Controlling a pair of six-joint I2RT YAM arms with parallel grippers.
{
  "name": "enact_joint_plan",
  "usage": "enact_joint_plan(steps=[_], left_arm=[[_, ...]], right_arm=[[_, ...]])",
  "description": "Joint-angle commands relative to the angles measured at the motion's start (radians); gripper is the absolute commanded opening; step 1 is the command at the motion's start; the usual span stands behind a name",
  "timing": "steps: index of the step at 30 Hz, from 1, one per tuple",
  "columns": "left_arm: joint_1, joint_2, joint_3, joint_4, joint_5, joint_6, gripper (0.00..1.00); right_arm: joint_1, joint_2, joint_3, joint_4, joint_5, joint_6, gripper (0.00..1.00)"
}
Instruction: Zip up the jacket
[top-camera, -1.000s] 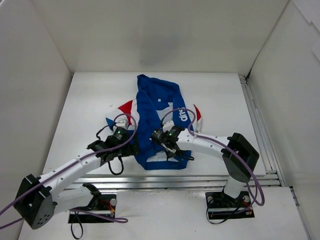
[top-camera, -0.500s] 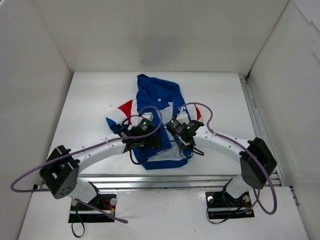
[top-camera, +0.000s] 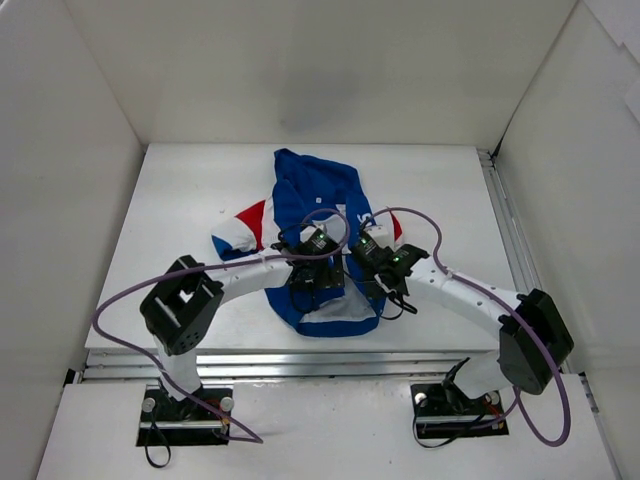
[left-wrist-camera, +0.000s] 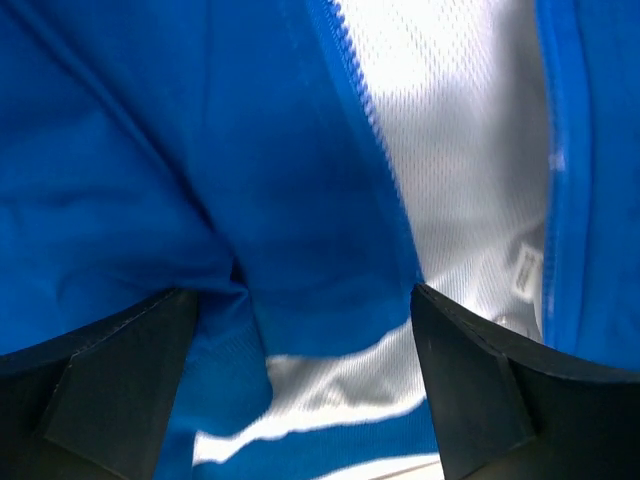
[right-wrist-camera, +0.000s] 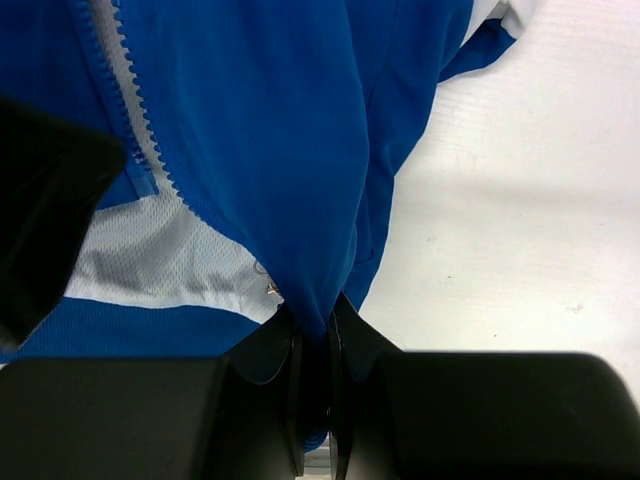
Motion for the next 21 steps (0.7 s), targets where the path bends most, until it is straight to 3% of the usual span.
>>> enact_joint_plan(steps=[1, 4, 6, 7, 9, 12, 16, 21], left_arm=[[0.003, 0.047, 0.085, -0.007, 0.011, -0.024, 0.83], [0.012, 0.067, 0.085, 0.004, 0.019, -0.030, 0.77], [0.022, 0.073, 0.075, 0.005, 0.019, -0.030, 0.67], [0.032, 0.071, 0.067, 0.004, 0.052, -0.032, 0.54], [0.041, 0.061, 0.052, 0.004, 0.065, -0.032, 0.41], [0.072, 0.006, 0.007, 0.013, 0.088, -0.020, 0.12], [0.123, -0.096, -0.030, -0.016, 0.077, 0.020, 0.00], [0.215, -0.227, -0.004, -0.083, 0.117, 0.114, 0.00]], right_arm=[[-0.014, -0.047, -0.016, 0.050, -0.009, -0.004, 0.00], [-0.019, -0.056, -0.030, 0.065, -0.017, -0.004, 0.00], [-0.026, -0.061, -0.039, 0.074, -0.020, -0.004, 0.00], [-0.026, -0.064, -0.040, 0.079, -0.022, -0.006, 0.00], [-0.037, -0.065, -0.045, 0.082, -0.023, -0.010, 0.00], [-0.055, -0.067, -0.039, 0.085, -0.028, -0.026, 0.00], [-0.077, -0.065, -0.027, 0.091, -0.048, -0.039, 0.00], [-0.097, -0.055, 0.035, 0.096, -0.084, -0.075, 0.00]])
